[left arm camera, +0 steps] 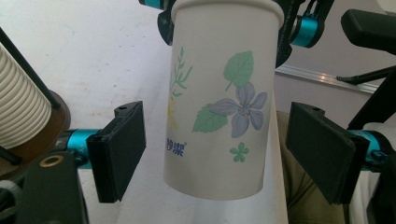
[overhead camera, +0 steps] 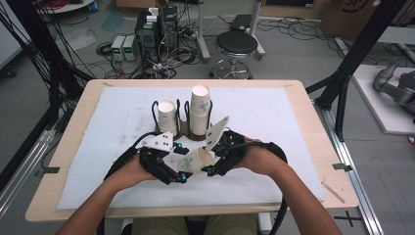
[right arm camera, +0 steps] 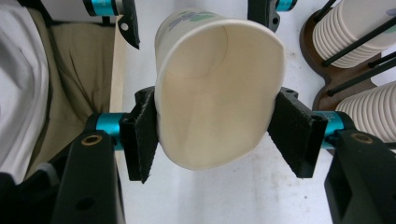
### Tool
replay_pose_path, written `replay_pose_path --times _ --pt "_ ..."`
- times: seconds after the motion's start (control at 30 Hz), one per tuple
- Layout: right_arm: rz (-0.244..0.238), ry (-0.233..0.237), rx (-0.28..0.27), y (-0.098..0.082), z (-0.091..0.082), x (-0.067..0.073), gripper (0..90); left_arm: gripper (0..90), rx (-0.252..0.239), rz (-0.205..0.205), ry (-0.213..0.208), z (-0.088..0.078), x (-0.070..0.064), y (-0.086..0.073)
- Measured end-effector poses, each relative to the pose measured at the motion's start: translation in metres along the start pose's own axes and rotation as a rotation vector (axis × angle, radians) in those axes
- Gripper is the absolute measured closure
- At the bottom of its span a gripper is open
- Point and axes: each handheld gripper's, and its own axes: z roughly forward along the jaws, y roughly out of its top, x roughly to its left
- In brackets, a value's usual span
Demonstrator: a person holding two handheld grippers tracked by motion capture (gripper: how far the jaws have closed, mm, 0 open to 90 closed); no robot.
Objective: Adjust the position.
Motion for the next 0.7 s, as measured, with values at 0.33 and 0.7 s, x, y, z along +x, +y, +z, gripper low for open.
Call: replay_pose_path --times 0.33,0.7 --pt "-0.062 0.002 0.129 0.02 0.001 0.0 38.0 22.9 0.033 -0.001 -0.009 0.002 0.001 0.003" --pt "-0.082 0.006 0.17 0.027 0.005 0.001 37.8 27.0 0.074 -0.003 -0.024 0.009 0.003 0.006"
